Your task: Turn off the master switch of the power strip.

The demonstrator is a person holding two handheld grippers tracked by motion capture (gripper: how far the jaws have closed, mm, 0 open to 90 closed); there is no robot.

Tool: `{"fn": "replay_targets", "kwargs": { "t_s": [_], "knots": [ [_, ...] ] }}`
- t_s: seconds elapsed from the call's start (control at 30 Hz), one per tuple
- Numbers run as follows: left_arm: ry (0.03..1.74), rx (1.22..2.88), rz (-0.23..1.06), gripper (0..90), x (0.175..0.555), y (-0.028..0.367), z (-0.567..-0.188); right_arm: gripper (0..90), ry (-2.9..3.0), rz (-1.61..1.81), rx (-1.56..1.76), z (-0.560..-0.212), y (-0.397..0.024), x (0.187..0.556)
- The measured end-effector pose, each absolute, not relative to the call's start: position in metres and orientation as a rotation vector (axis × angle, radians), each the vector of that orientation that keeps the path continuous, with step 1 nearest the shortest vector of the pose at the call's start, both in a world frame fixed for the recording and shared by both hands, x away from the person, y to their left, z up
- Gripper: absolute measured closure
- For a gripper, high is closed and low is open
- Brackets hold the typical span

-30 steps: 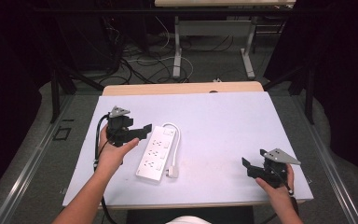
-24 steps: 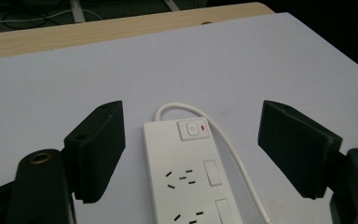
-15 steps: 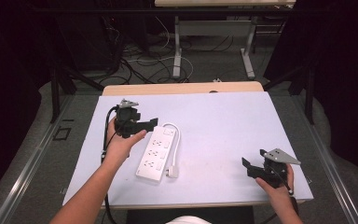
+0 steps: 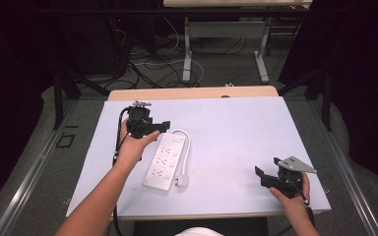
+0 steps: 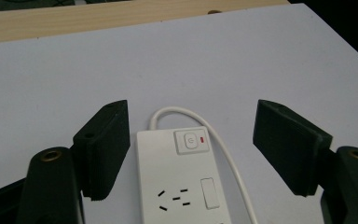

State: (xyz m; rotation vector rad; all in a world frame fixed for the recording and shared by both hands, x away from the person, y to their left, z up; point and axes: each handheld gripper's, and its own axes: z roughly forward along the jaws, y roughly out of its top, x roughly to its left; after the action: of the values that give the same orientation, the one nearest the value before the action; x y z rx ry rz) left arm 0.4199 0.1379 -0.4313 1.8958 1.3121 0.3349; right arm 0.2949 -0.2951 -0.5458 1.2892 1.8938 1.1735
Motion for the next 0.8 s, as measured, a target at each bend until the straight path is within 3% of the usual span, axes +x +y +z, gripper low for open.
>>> {"fn": "replay_targets", "kwargs": {
  "t_s": [0.43, 0.8],
  "knots": [
    [1.364, 1.927, 0.298, 27.6, 0.436, 0.127, -0.437, 19.3, 1.899, 1.182, 1.288, -0.547, -0.295, 0.296],
    [1.413, 1.936, 0.228, 36.1, 0.449, 0.121, -0.444, 19.3, 1.913, 1.164, 1.289, -0.547, -0.296, 0.295]
  ]
}}
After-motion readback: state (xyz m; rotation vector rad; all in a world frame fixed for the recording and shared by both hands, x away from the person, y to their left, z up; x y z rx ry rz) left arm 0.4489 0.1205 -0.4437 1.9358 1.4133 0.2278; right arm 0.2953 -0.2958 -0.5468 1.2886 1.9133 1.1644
